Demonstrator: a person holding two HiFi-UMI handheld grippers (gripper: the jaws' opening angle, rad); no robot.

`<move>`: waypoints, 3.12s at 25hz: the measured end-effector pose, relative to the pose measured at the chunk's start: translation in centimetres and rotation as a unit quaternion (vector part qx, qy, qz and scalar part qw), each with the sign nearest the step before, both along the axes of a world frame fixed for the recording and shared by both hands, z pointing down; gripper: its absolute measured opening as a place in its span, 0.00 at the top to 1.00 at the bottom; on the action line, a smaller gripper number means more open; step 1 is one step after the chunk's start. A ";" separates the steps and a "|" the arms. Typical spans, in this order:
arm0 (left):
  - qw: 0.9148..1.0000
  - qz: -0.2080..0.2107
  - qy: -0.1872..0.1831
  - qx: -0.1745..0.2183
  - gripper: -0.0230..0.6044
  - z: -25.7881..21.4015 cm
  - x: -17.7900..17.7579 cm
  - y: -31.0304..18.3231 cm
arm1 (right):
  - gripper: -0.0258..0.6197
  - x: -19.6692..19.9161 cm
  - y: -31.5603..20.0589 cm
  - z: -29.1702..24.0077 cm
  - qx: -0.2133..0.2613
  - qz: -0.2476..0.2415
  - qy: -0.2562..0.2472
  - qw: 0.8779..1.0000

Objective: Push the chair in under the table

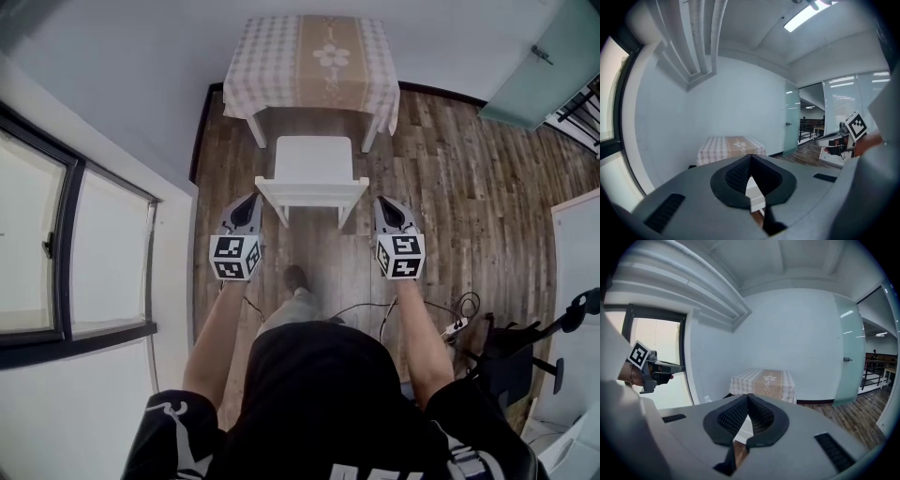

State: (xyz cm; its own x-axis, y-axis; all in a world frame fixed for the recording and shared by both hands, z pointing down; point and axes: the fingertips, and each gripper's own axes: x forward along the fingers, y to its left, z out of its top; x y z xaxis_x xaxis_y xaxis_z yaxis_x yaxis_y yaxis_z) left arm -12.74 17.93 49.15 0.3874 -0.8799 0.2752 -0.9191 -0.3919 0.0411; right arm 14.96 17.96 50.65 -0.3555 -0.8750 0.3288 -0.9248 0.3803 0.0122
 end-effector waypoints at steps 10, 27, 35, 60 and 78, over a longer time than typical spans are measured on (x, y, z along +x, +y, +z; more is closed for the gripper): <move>0.999 0.015 -0.009 -0.042 0.92 5.2 -2.4 -5.5 | 0.94 -1.8 -6.2 4.6 -0.043 0.020 0.010 0.999; 0.989 0.016 -0.037 -0.145 0.92 15.1 -5.2 -10.8 | 0.94 -1.9 -10.9 13.1 -0.117 0.064 0.027 0.991; 0.981 0.018 -0.060 -0.186 0.92 18.2 -5.2 -11.4 | 0.77 -1.3 -11.8 15.7 -0.145 0.063 0.027 0.987; 0.964 0.001 -0.027 -0.263 0.70 22.9 -3.8 -12.7 | 0.70 1.2 -12.0 19.7 -0.183 0.082 0.085 0.976; 0.962 0.010 -0.046 -0.268 0.72 23.5 -4.1 -12.9 | 0.71 0.9 -12.6 21.7 -0.220 0.067 0.048 0.972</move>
State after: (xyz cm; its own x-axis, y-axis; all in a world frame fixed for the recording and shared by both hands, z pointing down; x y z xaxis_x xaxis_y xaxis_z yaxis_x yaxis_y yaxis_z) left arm -16.85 5.01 72.60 0.3548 -0.5952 0.7210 -0.9212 -0.3541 0.1610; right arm 15.89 5.31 72.34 -0.1975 -0.6787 0.7073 -0.9688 0.2452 -0.0352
